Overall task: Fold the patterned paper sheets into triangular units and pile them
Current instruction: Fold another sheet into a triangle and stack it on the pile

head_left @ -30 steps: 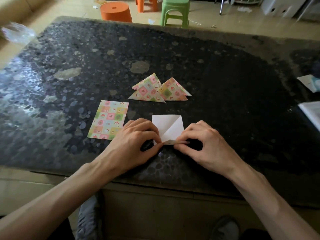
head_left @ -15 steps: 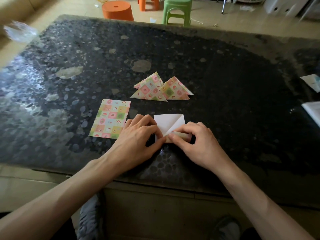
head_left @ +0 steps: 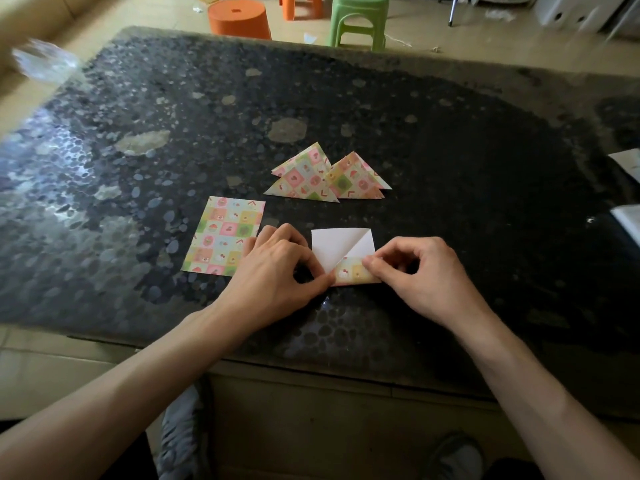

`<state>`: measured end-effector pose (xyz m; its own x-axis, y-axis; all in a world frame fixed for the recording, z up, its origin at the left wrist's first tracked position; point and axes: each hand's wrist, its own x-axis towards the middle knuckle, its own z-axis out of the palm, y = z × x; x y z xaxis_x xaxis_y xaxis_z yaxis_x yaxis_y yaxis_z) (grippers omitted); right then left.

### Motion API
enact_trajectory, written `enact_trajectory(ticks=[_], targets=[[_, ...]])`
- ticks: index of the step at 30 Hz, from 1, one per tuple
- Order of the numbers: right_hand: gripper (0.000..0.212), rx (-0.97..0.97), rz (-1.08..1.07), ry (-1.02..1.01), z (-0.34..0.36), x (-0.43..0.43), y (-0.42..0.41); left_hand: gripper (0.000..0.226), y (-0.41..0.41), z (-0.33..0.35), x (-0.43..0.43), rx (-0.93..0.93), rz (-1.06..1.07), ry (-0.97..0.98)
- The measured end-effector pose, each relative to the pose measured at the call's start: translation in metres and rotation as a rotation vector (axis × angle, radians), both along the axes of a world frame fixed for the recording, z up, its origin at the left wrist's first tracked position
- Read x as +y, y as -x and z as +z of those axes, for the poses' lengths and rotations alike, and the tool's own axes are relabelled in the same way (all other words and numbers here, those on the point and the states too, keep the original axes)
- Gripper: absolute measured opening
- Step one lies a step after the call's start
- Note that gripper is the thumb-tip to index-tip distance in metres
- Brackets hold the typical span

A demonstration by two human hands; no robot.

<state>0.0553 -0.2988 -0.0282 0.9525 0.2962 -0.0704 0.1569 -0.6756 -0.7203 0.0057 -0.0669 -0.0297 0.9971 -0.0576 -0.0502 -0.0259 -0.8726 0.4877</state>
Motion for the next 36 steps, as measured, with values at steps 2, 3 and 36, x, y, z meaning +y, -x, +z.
enact_trajectory(ticks=[2, 3, 36], targets=[[0.015, -0.026, -0.037, 0.031, -0.002, 0.005, 0.003, 0.025, -0.001, 0.0, -0.001, 0.003, 0.021, 0.008], [0.015, -0.038, -0.05, 0.043, -0.003, 0.007, 0.004, 0.027, -0.001, 0.0, 0.0, -0.002, 0.035, 0.012], [0.016, -0.095, -0.134, 0.11, -0.007, 0.021, 0.014, 0.014, -0.004, 0.015, 0.0, 0.136, 0.016, 0.046]])
